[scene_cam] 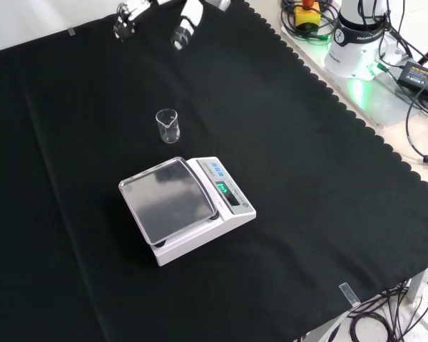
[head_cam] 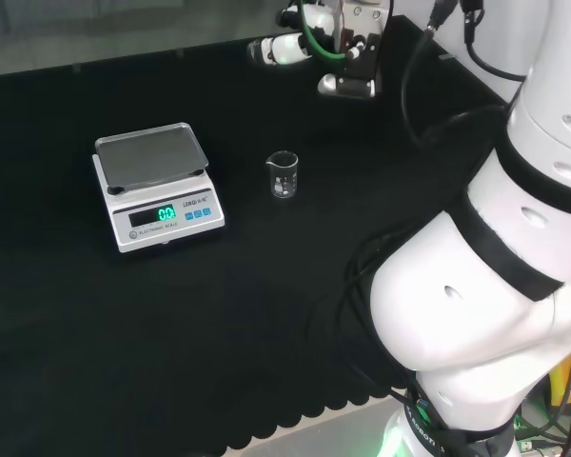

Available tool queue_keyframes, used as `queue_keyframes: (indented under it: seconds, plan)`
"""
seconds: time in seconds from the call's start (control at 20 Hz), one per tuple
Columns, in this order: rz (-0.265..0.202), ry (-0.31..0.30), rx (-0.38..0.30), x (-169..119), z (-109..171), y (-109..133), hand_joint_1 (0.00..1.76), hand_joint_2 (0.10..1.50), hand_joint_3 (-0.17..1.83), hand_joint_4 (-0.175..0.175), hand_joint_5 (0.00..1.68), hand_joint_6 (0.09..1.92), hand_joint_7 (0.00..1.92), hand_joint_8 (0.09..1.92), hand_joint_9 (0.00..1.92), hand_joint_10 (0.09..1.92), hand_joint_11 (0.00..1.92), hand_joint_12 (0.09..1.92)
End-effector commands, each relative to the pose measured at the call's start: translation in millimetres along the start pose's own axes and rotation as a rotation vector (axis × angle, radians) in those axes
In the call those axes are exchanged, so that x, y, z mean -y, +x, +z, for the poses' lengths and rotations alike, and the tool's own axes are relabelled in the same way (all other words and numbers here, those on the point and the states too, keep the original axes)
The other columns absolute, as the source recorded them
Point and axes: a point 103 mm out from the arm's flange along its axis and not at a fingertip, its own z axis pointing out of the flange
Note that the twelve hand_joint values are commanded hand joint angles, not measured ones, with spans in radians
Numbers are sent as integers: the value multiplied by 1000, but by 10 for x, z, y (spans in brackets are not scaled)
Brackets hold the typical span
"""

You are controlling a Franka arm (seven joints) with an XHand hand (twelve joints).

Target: Pick up the beaker.

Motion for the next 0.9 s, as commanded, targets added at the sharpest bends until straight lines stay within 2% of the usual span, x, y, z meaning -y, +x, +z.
queue_keyframes:
  seconds: [0.05, 0.45, 0.9]
  plan:
    - [30, 14, 24, -203, 242, 81, 303, 935, -53, -52, 255, 87, 0, 573, 0, 792, 34, 1531]
    - [53, 34, 20, -320, 575, 73, 306, 933, -49, -54, 252, 87, 0, 611, 0, 826, 46, 1532]
    - [74, 46, 29, -366, 815, 50, 312, 931, -45, -55, 251, 87, 0, 662, 0, 893, 65, 1529]
